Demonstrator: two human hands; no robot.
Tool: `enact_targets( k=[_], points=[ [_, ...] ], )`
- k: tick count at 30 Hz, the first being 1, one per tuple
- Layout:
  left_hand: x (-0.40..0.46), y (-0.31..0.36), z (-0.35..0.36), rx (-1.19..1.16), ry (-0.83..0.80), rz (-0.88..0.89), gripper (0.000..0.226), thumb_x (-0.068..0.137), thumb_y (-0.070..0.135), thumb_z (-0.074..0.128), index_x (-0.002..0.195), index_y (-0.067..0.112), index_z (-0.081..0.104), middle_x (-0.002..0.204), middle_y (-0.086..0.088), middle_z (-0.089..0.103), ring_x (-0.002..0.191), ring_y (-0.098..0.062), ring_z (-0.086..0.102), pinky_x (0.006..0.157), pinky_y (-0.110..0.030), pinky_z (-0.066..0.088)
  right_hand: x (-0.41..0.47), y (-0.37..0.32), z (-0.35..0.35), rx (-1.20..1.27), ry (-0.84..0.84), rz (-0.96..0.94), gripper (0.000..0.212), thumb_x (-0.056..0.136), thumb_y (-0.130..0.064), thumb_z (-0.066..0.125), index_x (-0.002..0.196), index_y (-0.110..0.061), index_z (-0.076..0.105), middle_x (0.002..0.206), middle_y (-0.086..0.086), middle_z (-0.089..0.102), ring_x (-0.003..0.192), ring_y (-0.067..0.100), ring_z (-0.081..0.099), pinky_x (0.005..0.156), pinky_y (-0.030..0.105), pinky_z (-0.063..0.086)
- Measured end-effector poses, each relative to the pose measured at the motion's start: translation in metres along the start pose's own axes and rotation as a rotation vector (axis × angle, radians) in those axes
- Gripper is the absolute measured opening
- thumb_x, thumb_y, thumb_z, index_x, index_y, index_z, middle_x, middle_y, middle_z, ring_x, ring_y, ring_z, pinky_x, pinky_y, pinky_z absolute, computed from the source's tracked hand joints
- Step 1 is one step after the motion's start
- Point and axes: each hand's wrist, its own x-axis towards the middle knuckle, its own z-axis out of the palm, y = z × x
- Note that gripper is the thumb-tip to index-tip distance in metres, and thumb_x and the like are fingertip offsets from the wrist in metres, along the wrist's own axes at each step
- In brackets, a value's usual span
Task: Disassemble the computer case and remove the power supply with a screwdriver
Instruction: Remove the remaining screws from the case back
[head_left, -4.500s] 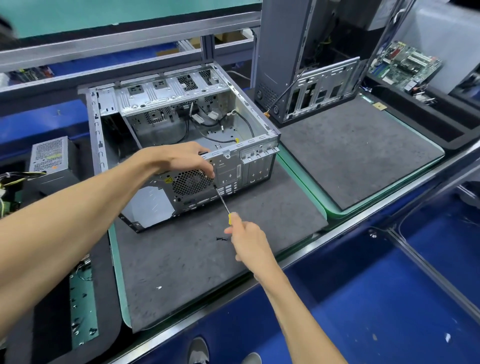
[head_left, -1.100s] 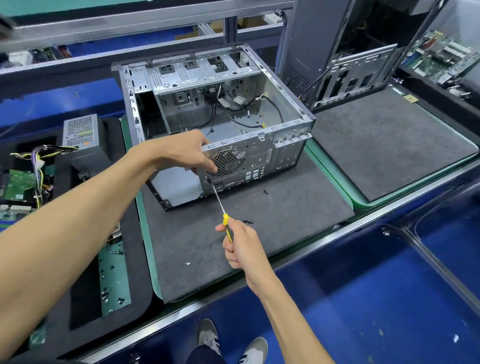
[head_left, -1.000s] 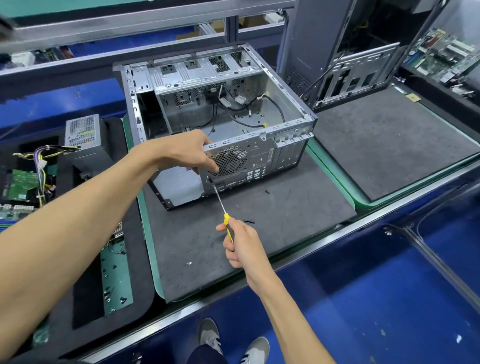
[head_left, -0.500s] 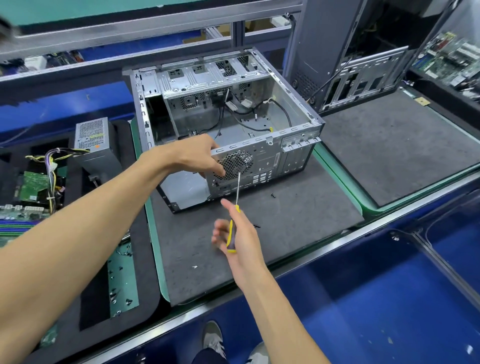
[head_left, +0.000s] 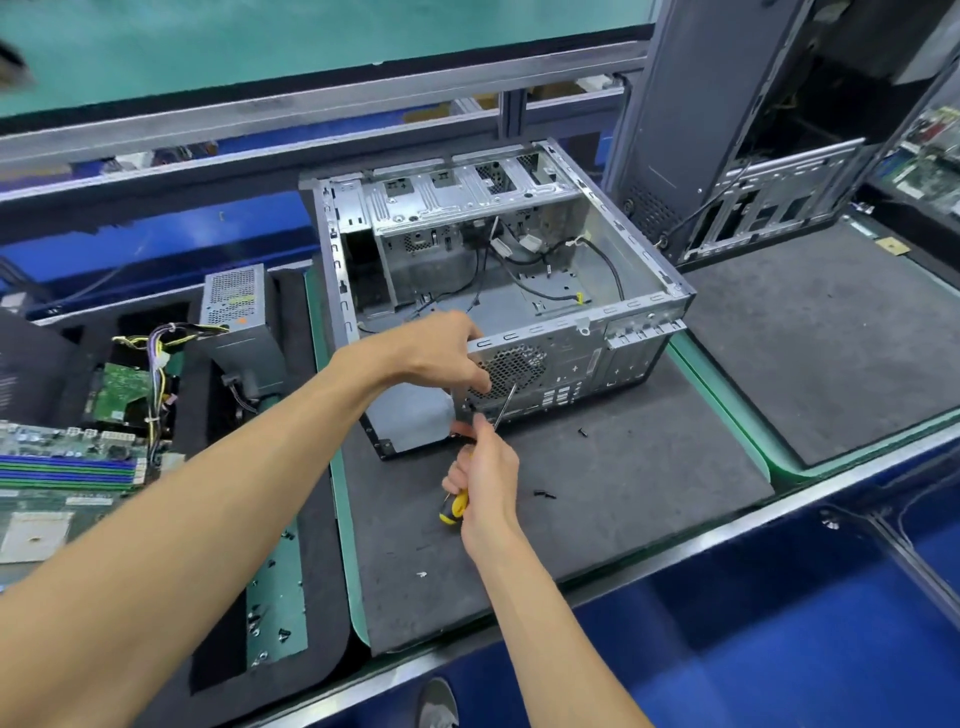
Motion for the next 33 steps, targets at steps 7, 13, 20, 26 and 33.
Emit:
enact_targets(
  k=[7, 13, 20, 26, 33],
  points=[
    [0.002, -0.002, 0.001, -0.004, -0.002, 0.004, 0.022, 0.076, 0.025, 0.073, 0.067, 0.015, 0.056, 0.057, 0.002, 0.057, 0.051, -0.014, 0.051, 0.053, -0.028, 0.04, -0.001, 0.014, -0.004, -0.02, 0.134, -0.072, 0.043, 0.103, -0.038, 0.048, 0.078, -0.007, 0.067, 0.042, -0.005, 0.03, 0.036, 0.012, 0.032, 0.037, 0.023, 0.025],
    [0.001, -0.001, 0.002, -0.003, 0.005, -0.001, 0.016, 0.076, 0.023, 0.072, 0.07, 0.014, 0.061, 0.062, 0.001, 0.063, 0.056, -0.015, 0.056, 0.055, -0.029, 0.044, 0.01, -0.008, 0.006, 0.119, -0.023, 0.076, 0.035, 0.104, -0.027, 0.047, 0.081, -0.005, 0.063, 0.05, -0.004, 0.035, 0.04, 0.009, 0.026, 0.036, 0.022, 0.02],
    [0.0, -0.001, 0.001, -0.012, -0.006, 0.0, 0.015, 0.076, 0.022, 0.072, 0.069, 0.015, 0.06, 0.062, -0.001, 0.063, 0.056, -0.016, 0.055, 0.054, -0.029, 0.042, 0.01, -0.012, 0.004, 0.214, -0.074, 0.091, 0.029, 0.104, -0.019, 0.051, 0.084, -0.003, 0.064, 0.051, -0.004, 0.04, 0.041, 0.008, 0.024, 0.036, 0.019, 0.018],
    [0.0, -0.002, 0.002, -0.022, 0.007, -0.015, 0.023, 0.074, 0.025, 0.073, 0.065, 0.017, 0.054, 0.059, 0.002, 0.061, 0.049, -0.012, 0.048, 0.051, -0.027, 0.036, 0.009, -0.016, 0.001, 0.396, -0.132, 0.213, 0.027, 0.105, -0.017, 0.051, 0.082, -0.006, 0.061, 0.054, -0.004, 0.041, 0.039, 0.006, 0.024, 0.032, 0.018, 0.018],
    [0.001, -0.004, 0.002, -0.034, -0.004, -0.017, 0.024, 0.074, 0.026, 0.073, 0.066, 0.016, 0.053, 0.054, 0.004, 0.055, 0.048, -0.013, 0.045, 0.051, -0.028, 0.035, 0.004, -0.016, 0.002, 0.423, -0.143, 0.249, 0.026, 0.103, -0.023, 0.055, 0.082, -0.008, 0.058, 0.056, -0.004, 0.034, 0.04, 0.008, 0.023, 0.034, 0.019, 0.021]
  ],
)
